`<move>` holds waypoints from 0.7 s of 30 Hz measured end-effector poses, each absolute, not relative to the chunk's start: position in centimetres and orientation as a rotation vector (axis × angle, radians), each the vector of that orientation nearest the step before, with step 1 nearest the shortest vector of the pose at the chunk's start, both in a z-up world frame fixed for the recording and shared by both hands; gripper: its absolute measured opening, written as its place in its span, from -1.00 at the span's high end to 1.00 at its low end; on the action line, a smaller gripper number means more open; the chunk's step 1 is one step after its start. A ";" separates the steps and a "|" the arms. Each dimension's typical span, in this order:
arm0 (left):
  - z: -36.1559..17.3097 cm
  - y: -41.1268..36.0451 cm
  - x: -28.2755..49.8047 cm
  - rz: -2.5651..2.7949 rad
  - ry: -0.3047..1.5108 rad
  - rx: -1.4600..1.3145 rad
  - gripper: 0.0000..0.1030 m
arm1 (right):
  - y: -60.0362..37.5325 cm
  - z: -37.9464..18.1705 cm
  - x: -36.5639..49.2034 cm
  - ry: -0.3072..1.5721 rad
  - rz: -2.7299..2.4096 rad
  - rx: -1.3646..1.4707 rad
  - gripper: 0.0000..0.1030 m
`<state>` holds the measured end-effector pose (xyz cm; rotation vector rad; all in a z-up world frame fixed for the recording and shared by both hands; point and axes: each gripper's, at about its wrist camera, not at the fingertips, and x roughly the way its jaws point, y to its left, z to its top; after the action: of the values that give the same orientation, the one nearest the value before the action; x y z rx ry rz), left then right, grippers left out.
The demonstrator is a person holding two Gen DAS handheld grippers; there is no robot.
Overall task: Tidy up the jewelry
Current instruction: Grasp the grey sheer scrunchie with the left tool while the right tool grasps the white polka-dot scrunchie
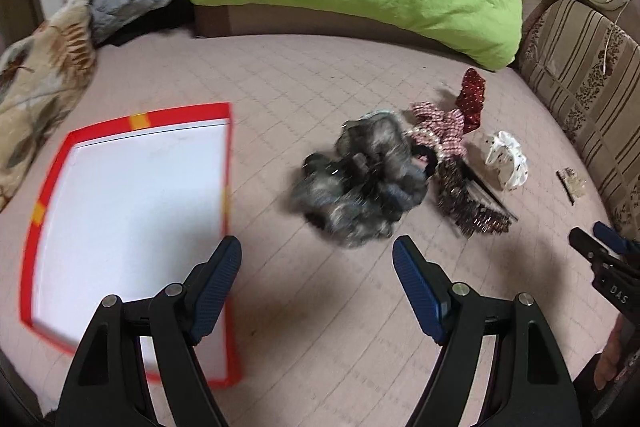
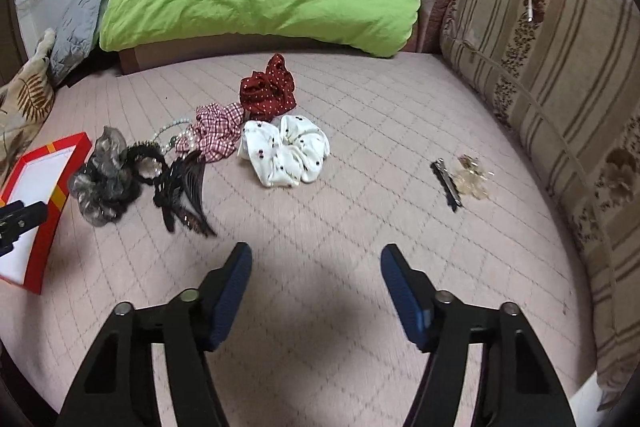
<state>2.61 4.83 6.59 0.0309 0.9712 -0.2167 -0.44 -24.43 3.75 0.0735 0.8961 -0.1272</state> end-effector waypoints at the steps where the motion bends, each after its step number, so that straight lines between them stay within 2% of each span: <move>1: 6.3 4.5 3.3 -0.219 0.983 0.027 -0.50 | -24.6 3.7 0.0 0.897 -0.122 0.078 -0.29; 3: 5.9 4.2 4.2 -0.223 0.994 0.023 -0.50 | -24.8 3.5 0.7 0.895 -0.115 0.079 -0.23; 13: 3.2 4.0 8.0 -0.227 1.052 0.000 -0.49 | -26.0 2.2 5.0 0.894 -0.032 0.166 -0.21; 15: 2.7 4.3 8.5 -0.241 1.067 -0.026 -0.41 | -26.0 2.1 5.9 0.890 -0.016 0.181 -0.21; 19: 1.9 4.3 9.3 -0.276 1.101 -0.061 -0.05 | -25.6 1.6 7.9 0.888 0.005 0.190 -0.21; 21: 1.5 4.1 9.5 -0.294 1.112 -0.077 0.04 | -25.5 1.3 8.7 0.891 0.010 0.196 -0.21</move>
<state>9.52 4.13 1.49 -0.0766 1.1125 -0.2942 8.66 -25.47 1.26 0.1961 0.8910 0.0104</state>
